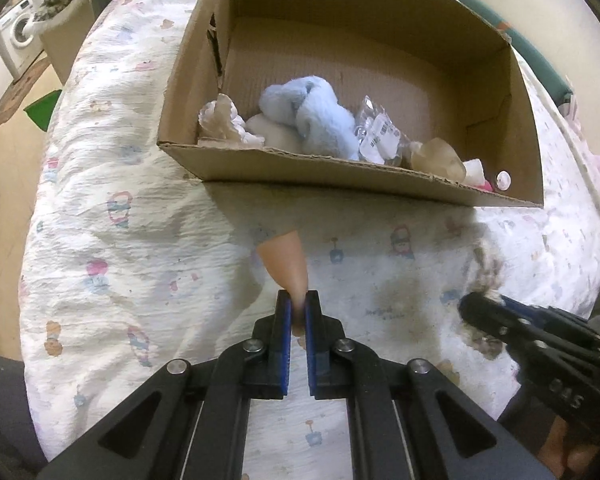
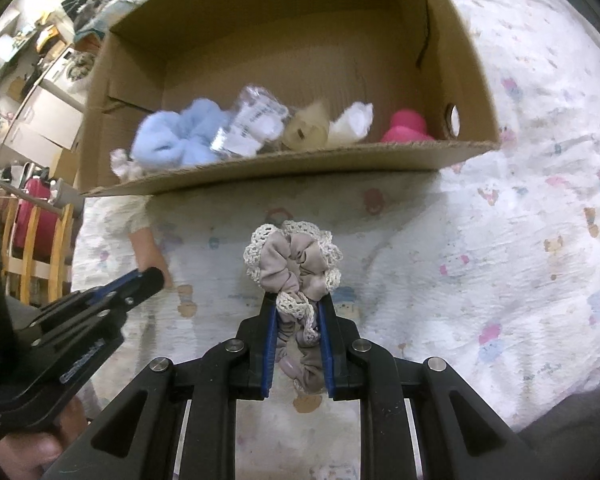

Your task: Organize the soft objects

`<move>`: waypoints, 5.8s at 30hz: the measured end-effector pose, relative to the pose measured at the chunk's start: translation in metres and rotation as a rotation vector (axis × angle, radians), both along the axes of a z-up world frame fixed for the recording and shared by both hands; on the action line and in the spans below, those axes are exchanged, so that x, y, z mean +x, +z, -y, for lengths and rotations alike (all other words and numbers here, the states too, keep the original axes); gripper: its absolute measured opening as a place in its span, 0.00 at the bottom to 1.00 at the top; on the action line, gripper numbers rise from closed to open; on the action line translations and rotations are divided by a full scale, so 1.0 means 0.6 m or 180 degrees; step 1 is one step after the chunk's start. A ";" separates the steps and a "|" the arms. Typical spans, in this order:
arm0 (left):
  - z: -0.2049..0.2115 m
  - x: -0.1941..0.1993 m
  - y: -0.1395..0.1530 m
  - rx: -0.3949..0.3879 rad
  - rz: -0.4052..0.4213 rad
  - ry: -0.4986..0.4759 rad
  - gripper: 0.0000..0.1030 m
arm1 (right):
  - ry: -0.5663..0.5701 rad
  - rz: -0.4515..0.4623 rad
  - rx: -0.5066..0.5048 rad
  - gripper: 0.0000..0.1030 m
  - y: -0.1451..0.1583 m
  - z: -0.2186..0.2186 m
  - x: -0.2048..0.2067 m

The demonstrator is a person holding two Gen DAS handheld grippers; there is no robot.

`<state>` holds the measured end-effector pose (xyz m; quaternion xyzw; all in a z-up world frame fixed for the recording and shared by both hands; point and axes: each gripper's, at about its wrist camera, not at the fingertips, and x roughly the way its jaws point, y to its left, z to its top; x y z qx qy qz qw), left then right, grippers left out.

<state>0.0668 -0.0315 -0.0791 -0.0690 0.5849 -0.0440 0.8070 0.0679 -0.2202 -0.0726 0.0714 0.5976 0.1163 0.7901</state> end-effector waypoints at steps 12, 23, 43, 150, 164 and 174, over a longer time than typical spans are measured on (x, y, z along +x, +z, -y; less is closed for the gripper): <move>-0.007 -0.038 0.071 0.0323 0.0270 -0.0108 0.06 | -0.0032 0.0360 0.0219 0.20 0.087 0.036 -0.025; 0.037 0.000 0.146 0.0549 0.0848 -0.0458 0.06 | -0.0028 0.0666 0.0358 0.20 0.131 0.035 0.006; 0.072 0.134 0.120 0.0285 0.0688 -0.0505 0.06 | -0.0257 0.0803 0.0721 0.20 0.102 0.053 0.132; -0.064 -0.057 0.183 0.0477 0.1517 0.0224 1.00 | -0.0505 0.1554 -0.0219 1.00 0.133 0.040 -0.050; -0.059 -0.060 0.183 0.0474 0.1544 0.0227 1.00 | -0.0499 0.1569 -0.0215 1.00 0.132 0.039 -0.050; -0.059 -0.058 0.182 0.0451 0.1532 0.0233 1.00 | -0.0499 0.1572 -0.0217 1.00 0.131 0.039 -0.050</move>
